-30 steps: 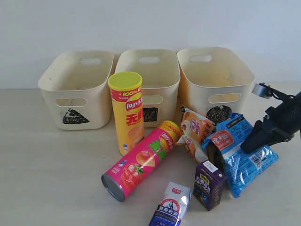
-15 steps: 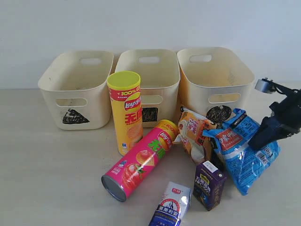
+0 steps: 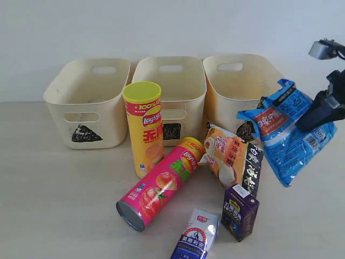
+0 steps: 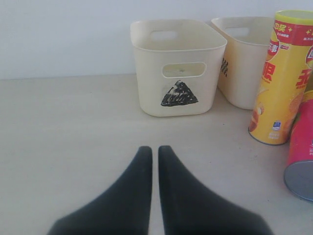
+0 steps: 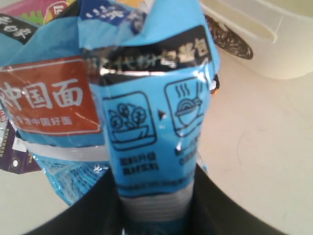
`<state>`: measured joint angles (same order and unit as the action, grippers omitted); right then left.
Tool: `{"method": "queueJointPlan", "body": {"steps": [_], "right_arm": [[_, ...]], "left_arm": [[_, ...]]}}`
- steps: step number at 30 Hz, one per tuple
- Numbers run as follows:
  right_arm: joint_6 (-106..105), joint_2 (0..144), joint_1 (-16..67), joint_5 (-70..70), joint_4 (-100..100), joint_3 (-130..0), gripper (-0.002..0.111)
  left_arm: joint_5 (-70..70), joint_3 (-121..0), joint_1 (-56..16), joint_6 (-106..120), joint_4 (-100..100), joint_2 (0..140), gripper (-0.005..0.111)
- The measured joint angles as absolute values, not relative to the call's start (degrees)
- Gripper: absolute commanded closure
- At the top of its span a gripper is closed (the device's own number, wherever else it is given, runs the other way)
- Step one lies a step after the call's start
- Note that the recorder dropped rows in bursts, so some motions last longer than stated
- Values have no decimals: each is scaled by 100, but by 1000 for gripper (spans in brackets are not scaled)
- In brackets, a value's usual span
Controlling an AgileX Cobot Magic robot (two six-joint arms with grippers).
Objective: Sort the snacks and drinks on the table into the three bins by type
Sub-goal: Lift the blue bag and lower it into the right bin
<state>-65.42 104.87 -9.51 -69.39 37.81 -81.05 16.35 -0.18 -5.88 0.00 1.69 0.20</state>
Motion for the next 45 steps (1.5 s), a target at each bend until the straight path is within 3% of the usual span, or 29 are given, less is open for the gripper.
{"method": "queueJointPlan", "body": {"steps": [13,27,37,39,41,43,45], "right_arm": [[-6346,9648,-951,-6103,4630,-8105,108],[-6060,9777,52,-2670,4842,-8105,108],[-6305,11055,809,-50,4865,-8105,108],[-6407,11289,922,128,4865,-8116,98],[-6428,11379,1018,150,4865,-8202,77],[-6441,11389,1071,174,4865,-8285,49],[-6470,11389,1081,189,4865,-8323,37]], "left_arm": [[1635,-18,-588,0,169,20,103],[1635,-18,-588,0,169,20,103],[1635,-18,-588,0,169,20,103],[1635,-18,-588,0,169,20,103],[1635,-18,-588,0,169,20,103],[1635,-18,-588,0,169,20,103],[1635,-18,-588,0,169,20,103]]}}
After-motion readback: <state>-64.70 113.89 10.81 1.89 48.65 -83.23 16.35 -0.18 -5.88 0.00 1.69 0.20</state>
